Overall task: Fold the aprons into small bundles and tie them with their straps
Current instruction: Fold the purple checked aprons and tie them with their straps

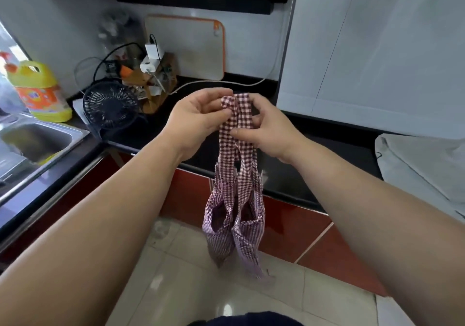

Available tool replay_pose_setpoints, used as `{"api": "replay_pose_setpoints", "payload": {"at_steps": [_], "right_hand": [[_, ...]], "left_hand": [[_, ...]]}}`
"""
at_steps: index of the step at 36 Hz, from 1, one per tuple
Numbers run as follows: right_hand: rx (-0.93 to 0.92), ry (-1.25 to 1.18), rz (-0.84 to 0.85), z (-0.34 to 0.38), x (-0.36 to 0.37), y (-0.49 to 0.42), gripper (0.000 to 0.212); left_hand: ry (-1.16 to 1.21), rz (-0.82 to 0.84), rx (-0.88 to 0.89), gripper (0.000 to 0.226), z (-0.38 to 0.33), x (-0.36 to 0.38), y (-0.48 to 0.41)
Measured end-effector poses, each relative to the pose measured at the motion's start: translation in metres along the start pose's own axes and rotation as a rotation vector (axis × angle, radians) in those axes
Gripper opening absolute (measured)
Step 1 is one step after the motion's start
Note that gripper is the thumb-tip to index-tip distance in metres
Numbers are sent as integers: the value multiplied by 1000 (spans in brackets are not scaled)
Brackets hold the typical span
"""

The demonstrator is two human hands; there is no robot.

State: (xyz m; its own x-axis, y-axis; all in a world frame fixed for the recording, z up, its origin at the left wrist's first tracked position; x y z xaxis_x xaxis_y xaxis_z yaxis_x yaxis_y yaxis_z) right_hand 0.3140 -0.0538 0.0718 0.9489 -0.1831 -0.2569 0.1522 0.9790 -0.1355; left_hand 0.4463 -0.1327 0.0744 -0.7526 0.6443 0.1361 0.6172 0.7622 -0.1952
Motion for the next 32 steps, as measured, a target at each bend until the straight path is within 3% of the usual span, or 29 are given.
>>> {"api": "replay_pose_setpoints", "payload": {"at_steps": [5,7,10,12,14,17,22,26,29,32], "right_hand": [[16,-82,32,-8,-4,-14,45],[17,-97,1,-11,-7,-27,44],[35,-189,-37,-12,-13,-51,42],[71,-292,-38,-14,-17,-75,41],[88,-363,-66,-16,-21,-96,40],[141,-394,-178,-28,-26,-133,35],[263,-280,-305,-52,-24,-190,22],[305,-264,-395,-59,-26,-232,37],[331,-106,-412,-57,-34,-259,69],[471,91,-260,-75,-36,-268,111]], "left_hand": [[-27,-135,-39,51,22,-1,-9],[-81,-71,-113,61,35,-5,-11],[-188,148,-295,41,58,-8,-10],[-187,216,-385,41,77,-13,-20],[-150,161,-404,35,89,-17,-35],[-30,40,-420,8,99,-29,-72],[103,-9,-411,7,103,-57,-146],[49,27,-418,6,108,-72,-190],[49,-5,-387,6,107,-87,-227],[15,-14,-368,8,103,-100,-263]]}}
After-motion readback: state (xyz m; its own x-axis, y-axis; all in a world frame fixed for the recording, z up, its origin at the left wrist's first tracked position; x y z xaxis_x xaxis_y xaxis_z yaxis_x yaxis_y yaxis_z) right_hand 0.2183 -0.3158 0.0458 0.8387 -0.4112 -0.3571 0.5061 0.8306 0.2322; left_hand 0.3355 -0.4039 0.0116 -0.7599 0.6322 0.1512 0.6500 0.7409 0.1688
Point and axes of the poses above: each hand's wrist, its own y-axis away from the middle knuckle, its own x-axis out of the palm, z = x × y, the point moved 2 cm from there along -y, towards the middle knuckle, and after that the axes turned 1 degree about x, right-handed, at the moved point
